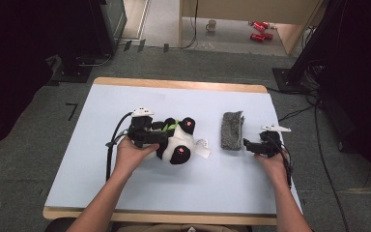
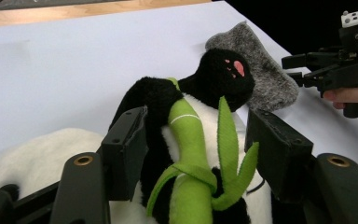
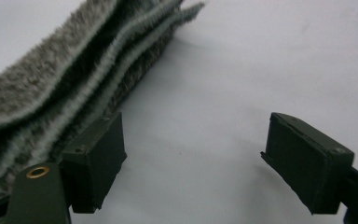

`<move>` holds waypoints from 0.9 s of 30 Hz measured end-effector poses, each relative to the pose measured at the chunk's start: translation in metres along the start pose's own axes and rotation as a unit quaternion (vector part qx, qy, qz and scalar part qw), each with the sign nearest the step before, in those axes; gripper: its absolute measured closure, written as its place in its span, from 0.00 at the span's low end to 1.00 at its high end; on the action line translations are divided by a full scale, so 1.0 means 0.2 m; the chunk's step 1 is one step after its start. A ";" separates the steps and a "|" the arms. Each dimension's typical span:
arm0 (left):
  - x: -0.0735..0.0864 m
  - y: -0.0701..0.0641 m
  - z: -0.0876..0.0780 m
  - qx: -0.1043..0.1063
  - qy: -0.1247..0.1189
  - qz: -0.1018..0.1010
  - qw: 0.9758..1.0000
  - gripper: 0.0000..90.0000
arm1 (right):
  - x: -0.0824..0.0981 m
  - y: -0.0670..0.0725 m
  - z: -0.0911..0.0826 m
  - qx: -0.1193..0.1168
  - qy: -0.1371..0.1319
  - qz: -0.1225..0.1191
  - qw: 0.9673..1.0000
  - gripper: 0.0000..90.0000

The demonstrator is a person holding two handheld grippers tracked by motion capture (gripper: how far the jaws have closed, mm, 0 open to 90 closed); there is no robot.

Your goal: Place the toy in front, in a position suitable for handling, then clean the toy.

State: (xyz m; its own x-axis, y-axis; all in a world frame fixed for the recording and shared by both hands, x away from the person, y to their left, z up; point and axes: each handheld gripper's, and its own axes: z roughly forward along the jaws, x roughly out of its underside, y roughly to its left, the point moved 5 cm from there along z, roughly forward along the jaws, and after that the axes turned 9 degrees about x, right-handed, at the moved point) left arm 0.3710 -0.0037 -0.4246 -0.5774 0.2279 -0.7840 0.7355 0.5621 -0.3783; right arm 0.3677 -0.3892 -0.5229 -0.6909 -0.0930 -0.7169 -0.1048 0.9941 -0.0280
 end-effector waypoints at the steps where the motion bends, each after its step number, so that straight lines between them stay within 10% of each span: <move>1: 0.00 0.00 -0.01 0.001 -0.002 0.001 1.000 0.42 | -0.01 0.00 -0.01 0.000 -0.004 0.002 1.000 0.22; 27: 0.07 0.05 -0.25 -0.009 0.000 0.029 1.000 0.36 | -0.24 0.21 -0.07 -0.060 -0.050 0.000 0.997 0.25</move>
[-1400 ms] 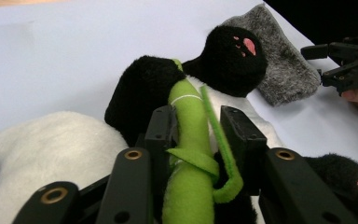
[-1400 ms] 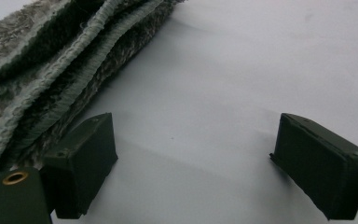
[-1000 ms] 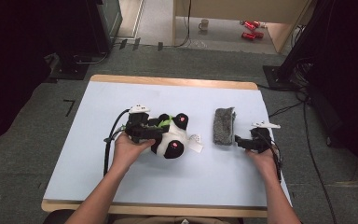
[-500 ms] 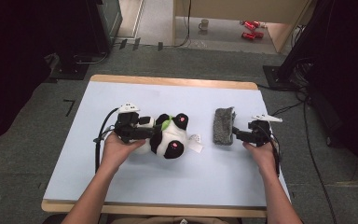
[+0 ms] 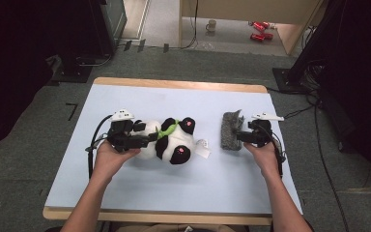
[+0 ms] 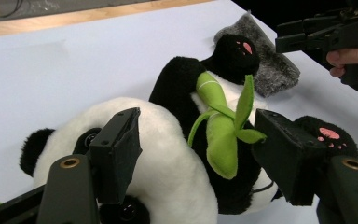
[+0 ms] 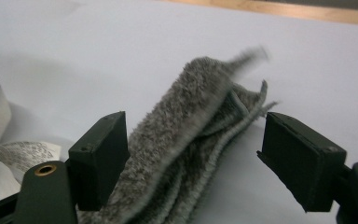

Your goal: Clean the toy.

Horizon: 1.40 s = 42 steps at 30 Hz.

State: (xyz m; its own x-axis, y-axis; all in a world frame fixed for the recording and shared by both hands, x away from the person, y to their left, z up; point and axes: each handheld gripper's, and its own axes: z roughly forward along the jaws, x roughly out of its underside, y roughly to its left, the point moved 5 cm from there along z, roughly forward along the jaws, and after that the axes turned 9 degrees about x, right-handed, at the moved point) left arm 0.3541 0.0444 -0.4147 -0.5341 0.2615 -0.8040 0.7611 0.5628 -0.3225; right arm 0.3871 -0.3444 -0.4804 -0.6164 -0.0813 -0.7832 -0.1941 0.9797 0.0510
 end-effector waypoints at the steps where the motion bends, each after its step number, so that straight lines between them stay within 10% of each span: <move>1: 0.00 0.00 -0.01 0.000 -0.001 -0.001 1.000 0.35 | -0.01 0.02 -0.01 -0.001 -0.006 -0.004 1.000 0.25; 21: 0.19 0.13 -0.20 -0.016 -0.030 -0.003 0.999 0.32 | 0.07 -0.02 0.23 0.008 0.048 0.006 0.999 0.32; 31: 0.24 0.19 -0.11 -0.014 -0.016 -0.016 1.000 0.31 | 0.10 -0.01 0.27 -0.012 0.054 0.024 0.998 0.35; 42: 0.29 0.22 -0.06 0.006 -0.027 -0.029 0.999 0.33 | 0.08 0.00 0.22 -0.036 0.074 0.012 0.997 0.74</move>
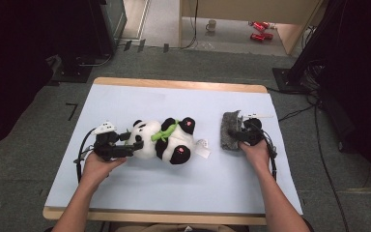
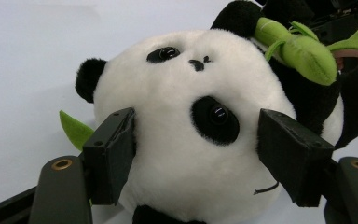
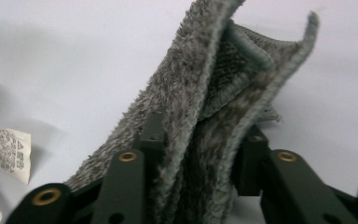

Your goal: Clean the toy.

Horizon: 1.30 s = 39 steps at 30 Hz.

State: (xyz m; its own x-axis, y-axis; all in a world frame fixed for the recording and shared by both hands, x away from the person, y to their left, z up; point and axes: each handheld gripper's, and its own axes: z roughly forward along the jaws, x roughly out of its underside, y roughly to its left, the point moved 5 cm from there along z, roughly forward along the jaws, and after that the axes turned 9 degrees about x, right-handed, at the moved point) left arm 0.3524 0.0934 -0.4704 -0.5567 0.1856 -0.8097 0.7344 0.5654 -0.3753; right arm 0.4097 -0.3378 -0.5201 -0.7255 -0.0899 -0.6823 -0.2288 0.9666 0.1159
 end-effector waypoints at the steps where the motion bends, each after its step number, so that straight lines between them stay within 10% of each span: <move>1: 0.00 0.00 0.00 0.000 0.002 0.000 1.000 0.33 | 0.00 0.00 -0.01 0.002 0.002 -0.004 1.000 0.76; 39: 0.01 -0.01 0.01 -0.007 -0.006 -0.011 1.000 0.35 | -0.26 0.31 -0.34 -0.073 0.005 -0.045 0.996 0.82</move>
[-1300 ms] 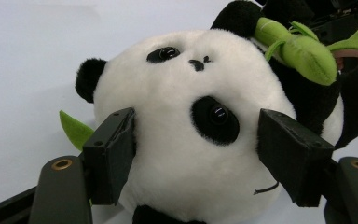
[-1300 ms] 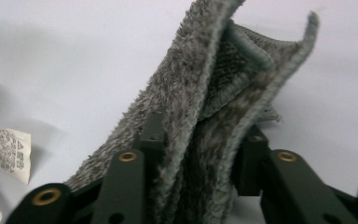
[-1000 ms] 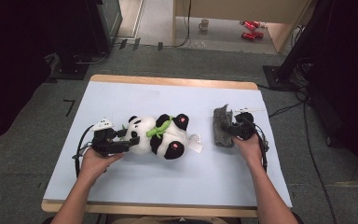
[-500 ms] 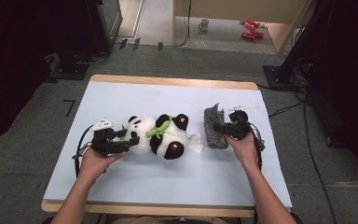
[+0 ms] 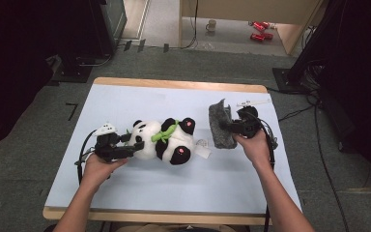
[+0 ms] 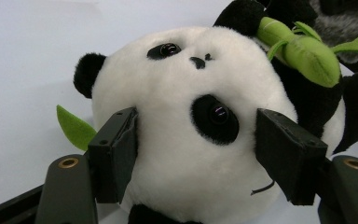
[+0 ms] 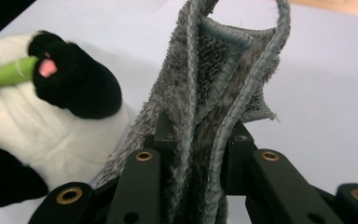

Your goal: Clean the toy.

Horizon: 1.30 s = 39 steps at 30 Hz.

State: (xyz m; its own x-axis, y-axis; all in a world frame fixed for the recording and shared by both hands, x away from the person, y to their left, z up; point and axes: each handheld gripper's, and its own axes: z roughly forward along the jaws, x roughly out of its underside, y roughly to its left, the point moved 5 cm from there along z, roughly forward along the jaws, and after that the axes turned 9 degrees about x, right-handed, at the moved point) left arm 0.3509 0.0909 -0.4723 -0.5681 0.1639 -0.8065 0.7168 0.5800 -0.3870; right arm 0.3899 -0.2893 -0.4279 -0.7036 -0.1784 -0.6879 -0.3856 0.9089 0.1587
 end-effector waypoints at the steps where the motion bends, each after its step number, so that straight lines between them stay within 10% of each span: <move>1: 0.00 0.00 0.00 0.000 0.001 0.000 1.000 0.35 | -0.02 0.01 -0.01 -0.002 0.000 -0.003 1.000 0.82; 12: -0.01 -0.01 0.00 -0.012 0.008 0.002 1.000 0.34 | -0.20 0.14 -0.11 -0.020 -0.014 -0.034 0.999 0.81; 39: 0.00 -0.01 0.00 -0.011 0.020 0.011 1.000 0.28 | -0.46 0.65 0.13 -0.091 -0.004 -0.098 0.991 0.81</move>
State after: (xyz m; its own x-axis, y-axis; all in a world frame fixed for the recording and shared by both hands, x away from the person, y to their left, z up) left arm 0.3501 0.0901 -0.4719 -0.5689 0.2079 -0.7957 0.7198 0.5938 -0.3595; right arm 0.4196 -0.1445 -0.3618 -0.5996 -0.3409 -0.7241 -0.6163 0.7738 0.1460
